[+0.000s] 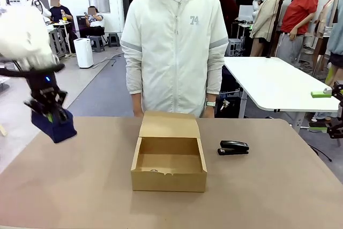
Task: Pack the items into the box.
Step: Pick up the item indicated by the person and place it inside the Mailer Box.
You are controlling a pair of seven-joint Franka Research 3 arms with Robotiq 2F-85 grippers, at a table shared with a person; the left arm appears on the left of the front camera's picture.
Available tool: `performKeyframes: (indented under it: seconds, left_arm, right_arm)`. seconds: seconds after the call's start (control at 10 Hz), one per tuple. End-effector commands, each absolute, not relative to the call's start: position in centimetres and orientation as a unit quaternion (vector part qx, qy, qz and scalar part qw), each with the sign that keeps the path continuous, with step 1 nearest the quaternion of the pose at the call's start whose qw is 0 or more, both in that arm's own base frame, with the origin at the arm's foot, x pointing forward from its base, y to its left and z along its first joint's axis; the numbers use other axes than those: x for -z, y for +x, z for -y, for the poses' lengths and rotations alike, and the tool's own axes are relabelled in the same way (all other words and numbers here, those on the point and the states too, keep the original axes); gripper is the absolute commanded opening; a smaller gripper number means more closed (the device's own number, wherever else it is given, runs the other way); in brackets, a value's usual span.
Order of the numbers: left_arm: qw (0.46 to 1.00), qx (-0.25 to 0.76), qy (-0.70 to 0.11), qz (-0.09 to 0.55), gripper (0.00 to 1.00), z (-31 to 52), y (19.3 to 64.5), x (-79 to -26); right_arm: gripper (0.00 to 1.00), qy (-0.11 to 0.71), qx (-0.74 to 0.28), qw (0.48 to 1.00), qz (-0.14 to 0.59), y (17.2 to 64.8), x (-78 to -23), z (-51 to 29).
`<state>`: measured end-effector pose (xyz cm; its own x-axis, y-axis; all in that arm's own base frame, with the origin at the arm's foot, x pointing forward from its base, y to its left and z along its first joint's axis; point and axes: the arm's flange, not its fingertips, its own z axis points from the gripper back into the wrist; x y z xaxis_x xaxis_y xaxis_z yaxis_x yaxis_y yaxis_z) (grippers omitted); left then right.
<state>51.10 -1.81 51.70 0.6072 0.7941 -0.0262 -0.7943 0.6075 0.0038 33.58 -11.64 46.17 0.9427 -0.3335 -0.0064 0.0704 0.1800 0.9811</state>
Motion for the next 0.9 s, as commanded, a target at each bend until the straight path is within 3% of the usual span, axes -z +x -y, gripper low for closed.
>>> performKeyframes:
  seconds: [0.0, 0.5, 0.7, 0.8]
  left_arm:
    - [0.885, -0.464, -0.025, -0.016, 0.00, 1.2, 51.2, -52.7]
    - [0.895, -0.446, -0.007, -0.017, 0.00, 1.8, 50.9, -52.2]
    - [0.994, -0.104, -0.031, 0.032, 0.00, 6.2, 54.5, -52.9]
    - [0.997, 0.013, -0.048, 0.054, 0.00, 9.2, 55.7, -53.7]
  right_arm:
    - [1.00, 0.627, 0.129, 0.762, 0.101, 33.6, -46.6, 11.9]
    - [1.00, 0.627, 0.129, 0.762, 0.101, 33.6, -46.6, 11.9]
    - [1.00, 0.627, 0.129, 0.762, 0.101, 33.6, -46.6, 11.9]
    - [1.00, 0.627, 0.129, 0.762, 0.101, 33.6, -46.6, 11.9]
